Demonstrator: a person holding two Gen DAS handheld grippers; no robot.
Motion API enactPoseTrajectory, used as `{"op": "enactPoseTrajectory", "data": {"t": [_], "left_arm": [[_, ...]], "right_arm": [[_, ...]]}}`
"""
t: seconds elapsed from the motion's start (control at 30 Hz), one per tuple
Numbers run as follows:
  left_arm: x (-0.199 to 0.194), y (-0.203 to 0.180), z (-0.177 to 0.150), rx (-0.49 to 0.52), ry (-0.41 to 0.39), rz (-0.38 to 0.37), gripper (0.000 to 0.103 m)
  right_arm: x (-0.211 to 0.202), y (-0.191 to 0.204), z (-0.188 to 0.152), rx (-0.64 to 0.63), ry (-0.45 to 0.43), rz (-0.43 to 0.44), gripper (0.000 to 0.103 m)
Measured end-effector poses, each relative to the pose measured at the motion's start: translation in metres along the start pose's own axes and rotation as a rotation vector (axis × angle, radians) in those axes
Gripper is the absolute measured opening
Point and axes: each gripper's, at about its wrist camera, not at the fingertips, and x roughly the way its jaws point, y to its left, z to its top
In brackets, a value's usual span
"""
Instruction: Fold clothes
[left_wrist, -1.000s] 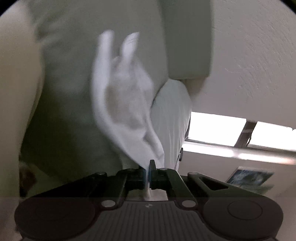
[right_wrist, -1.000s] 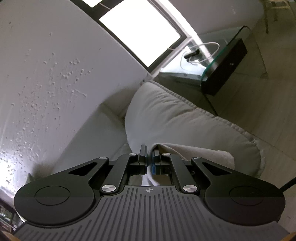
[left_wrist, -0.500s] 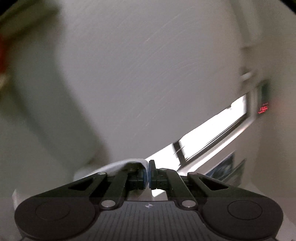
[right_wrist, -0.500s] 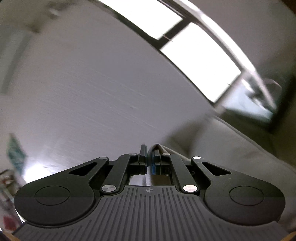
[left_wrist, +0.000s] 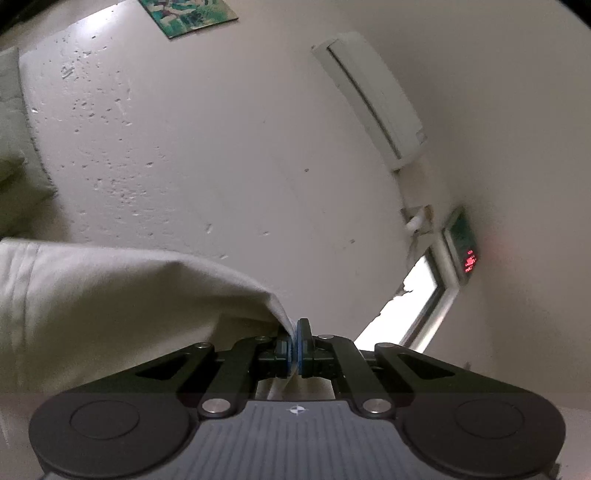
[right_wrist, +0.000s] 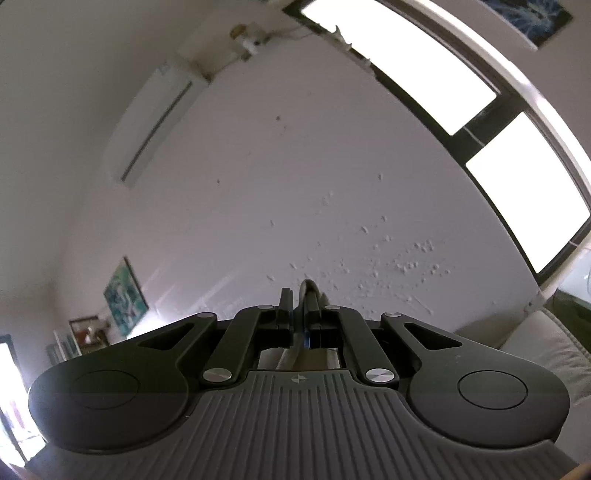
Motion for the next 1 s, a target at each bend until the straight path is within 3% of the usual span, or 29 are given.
{"op": "enactPoseTrajectory", "data": {"t": [0.1,0.23,0.33,0.4,0.47,0.57,0.63,0.7,0.8,1.0], "left_arm": [[0.026,0.033,0.000,-0.022,0.076,0.106,0.000],[0.083,0.104,-0.006,-0.086,0.190,0.269,0.000],[0.136,0.138,0.002,-0.072,0.211,0.335,0.000],[0.167,0.140,0.016,-0.045,0.184,0.315,0.000],[0.177,0.127,0.031,0.015,0.135,0.243,0.000],[0.183,0.101,0.045,0.135,0.060,0.154,0.000],[0.171,0.103,0.042,0.167,0.040,0.149,0.000],[0.156,0.121,0.029,0.146,0.053,0.174,0.000],[0.121,0.169,-0.006,0.086,0.120,0.286,0.000],[0.051,0.272,-0.096,-0.067,0.325,0.608,0.000]], "right_arm": [[0.048,-0.012,-0.020,0.030,0.085,-0.041,0.004],[0.147,-0.046,-0.071,0.126,0.251,-0.100,0.004],[0.218,-0.065,-0.098,0.154,0.302,-0.141,0.004],[0.262,-0.069,-0.097,0.140,0.284,-0.160,0.004],[0.286,-0.066,-0.086,0.137,0.224,-0.129,0.004],[0.288,-0.055,-0.065,0.082,0.101,-0.056,0.004],[0.279,-0.051,-0.058,0.041,0.039,-0.027,0.004],[0.266,-0.060,-0.067,0.033,0.040,-0.042,0.004],[0.256,-0.093,-0.106,0.074,0.152,-0.104,0.004],[0.245,-0.184,-0.248,0.243,0.493,-0.340,0.004]]}}
